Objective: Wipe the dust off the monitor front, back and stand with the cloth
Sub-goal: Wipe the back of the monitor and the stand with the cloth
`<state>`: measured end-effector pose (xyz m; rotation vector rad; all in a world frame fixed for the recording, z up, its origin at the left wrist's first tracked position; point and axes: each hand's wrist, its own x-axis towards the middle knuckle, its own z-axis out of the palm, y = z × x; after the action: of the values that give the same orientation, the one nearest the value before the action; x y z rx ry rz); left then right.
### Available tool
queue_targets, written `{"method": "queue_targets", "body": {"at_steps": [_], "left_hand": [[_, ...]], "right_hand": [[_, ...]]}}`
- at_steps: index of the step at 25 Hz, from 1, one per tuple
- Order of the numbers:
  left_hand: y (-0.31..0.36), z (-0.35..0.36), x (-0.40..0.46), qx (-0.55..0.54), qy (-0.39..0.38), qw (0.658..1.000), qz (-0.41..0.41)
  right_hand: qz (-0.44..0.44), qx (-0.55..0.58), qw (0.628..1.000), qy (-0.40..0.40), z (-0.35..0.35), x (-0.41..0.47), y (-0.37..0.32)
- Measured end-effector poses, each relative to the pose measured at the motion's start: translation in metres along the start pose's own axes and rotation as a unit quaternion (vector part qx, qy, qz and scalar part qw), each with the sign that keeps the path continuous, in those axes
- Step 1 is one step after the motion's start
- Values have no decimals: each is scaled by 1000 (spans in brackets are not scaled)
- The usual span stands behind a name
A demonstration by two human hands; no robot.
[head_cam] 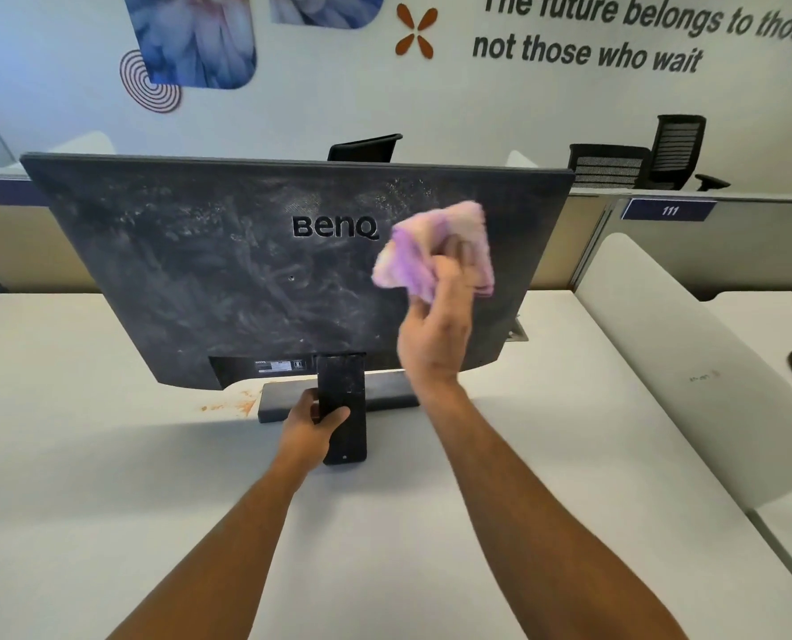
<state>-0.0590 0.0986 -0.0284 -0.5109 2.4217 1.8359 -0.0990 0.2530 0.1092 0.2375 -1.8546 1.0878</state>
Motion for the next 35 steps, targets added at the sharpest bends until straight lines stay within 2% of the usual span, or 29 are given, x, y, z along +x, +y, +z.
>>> {"method": "queue_targets", "body": {"at_steps": [3, 4, 5, 7, 9, 11, 14, 16, 18, 21, 23, 25, 27, 28, 30, 31, 33, 35], "left_hand": [[0, 0, -1, -7, 0, 1000, 12], [0, 0, -2, -5, 3, 1000, 15], [1, -1, -2, 0, 4, 1000, 15], [2, 0, -1, 14, 0, 1000, 7], [2, 0, -1, 18, -5, 1000, 1], [2, 0, -3, 12, -6, 1000, 6], [2, 0, -2, 9, -4, 1000, 8], [0, 1, -1, 11, -2, 1000, 8], [-1, 0, 0, 12, -1, 1000, 11], [-1, -1, -1, -3, 0, 1000, 26], [-2, -1, -1, -5, 4, 999, 33], [-2, -1, -1, 11, -1, 1000, 27], [-2, -1, 1, 23, -6, 1000, 17], [-3, -1, 1, 24, -7, 1000, 14], [-3, -1, 1, 23, -9, 1000, 13], [-2, -1, 1, 21, -9, 1000, 11], [-2, -1, 1, 18, -9, 1000, 12], [-2, -1, 0, 15, -8, 1000, 15]], "right_hand": [[-159, 52, 972, -163, 5, -26, -10], [-186, 78, 965, -168, 0, -27, -11], [-191, 95, 968, -131, -8, -22, -10], [-133, 92, 987, 14, -27, -2, 1], [-19, 42, 994, 100, -49, 20, 24], [68, -8, 994, 85, -63, 40, 43], [80, -26, 996, 25, -53, 51, 45], [34, -23, 999, 0, -29, 44, 31], [-65, -28, 997, -42, -4, 24, 14], [-210, 2, 964, -166, 13, -7, -3], [-266, 41, 942, -200, 5, -13, -5], [-236, 65, 965, -97, -12, -3, 0], [-122, 53, 990, 47, -32, 21, 13], [-56, 34, 994, 83, -41, 35, 20], [35, -12, 996, 81, -50, 57, 29], [49, -31, 996, 61, -47, 64, 29], [30, -60, 998, 18, -32, 66, 19], [-31, -62, 997, -17, -9, 60, 0]]}}
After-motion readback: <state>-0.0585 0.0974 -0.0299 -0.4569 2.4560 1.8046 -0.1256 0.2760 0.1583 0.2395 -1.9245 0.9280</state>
